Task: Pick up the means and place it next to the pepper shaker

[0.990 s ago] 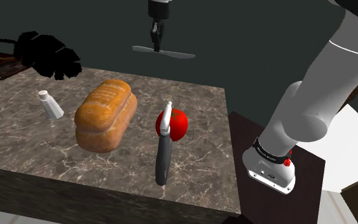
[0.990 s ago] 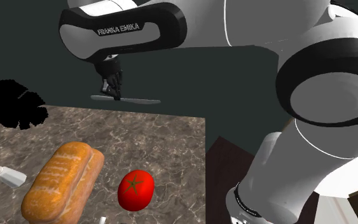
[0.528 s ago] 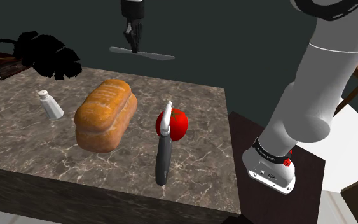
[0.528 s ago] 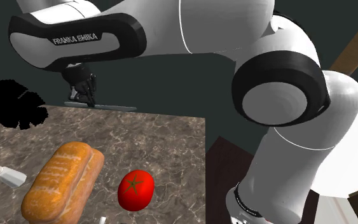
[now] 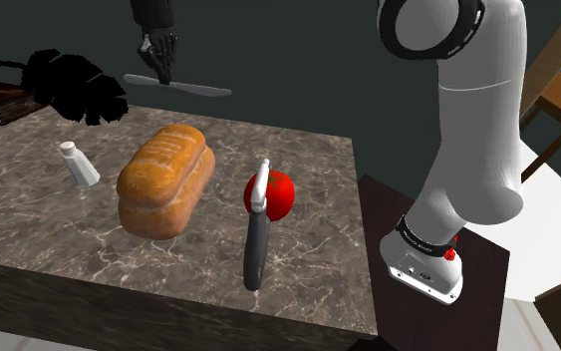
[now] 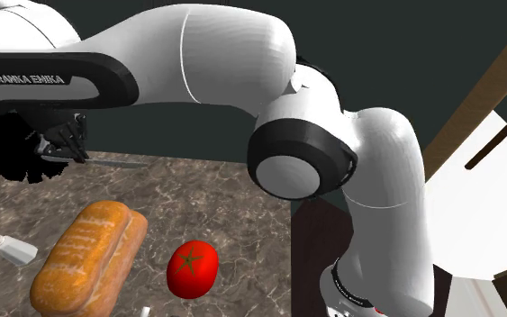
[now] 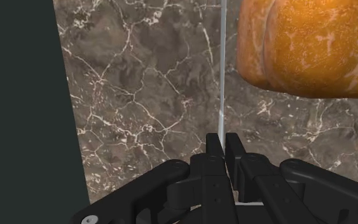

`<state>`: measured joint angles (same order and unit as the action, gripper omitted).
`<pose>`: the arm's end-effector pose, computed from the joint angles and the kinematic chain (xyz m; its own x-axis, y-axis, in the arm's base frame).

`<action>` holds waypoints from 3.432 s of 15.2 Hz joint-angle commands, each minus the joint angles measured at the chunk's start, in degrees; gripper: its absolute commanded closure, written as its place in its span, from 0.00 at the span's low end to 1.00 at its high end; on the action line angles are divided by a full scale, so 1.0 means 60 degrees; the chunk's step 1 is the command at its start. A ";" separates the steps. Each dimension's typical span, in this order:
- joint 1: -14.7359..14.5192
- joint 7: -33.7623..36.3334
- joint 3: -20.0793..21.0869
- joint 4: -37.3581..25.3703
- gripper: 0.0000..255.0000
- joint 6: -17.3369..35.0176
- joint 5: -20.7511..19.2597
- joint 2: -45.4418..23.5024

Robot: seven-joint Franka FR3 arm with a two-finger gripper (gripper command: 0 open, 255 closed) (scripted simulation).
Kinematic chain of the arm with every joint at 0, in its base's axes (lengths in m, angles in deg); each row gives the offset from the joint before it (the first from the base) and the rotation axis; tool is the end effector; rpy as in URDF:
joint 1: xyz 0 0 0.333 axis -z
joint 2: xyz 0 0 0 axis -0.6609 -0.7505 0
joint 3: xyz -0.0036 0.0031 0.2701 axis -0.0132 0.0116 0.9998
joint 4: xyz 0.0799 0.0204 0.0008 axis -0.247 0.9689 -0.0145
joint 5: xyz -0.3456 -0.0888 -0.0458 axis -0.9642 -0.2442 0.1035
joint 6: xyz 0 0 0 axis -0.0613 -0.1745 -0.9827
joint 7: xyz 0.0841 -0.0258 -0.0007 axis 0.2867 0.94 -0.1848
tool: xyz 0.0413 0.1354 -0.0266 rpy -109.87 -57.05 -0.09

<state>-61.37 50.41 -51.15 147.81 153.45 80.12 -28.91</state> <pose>0.5952 0.2549 0.4632 0.8400 0.5401 0.0520 0.5407 -0.8412 0.0032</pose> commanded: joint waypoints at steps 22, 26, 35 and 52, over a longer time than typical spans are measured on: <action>-0.0311 0.0394 0.0041 0.0653 1.00 0.1802 -0.0131 -0.1154; -0.0300 0.0402 0.0037 0.1107 1.00 0.2293 -0.0138 -0.1192; -0.0289 0.0421 0.0021 0.1888 1.00 0.3299 -0.0162 -0.1417; -0.0290 0.0399 0.0040 0.1225 0.00 0.2295 -0.0131 -0.1075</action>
<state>-63.06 52.74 -50.95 155.64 168.28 79.30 -35.86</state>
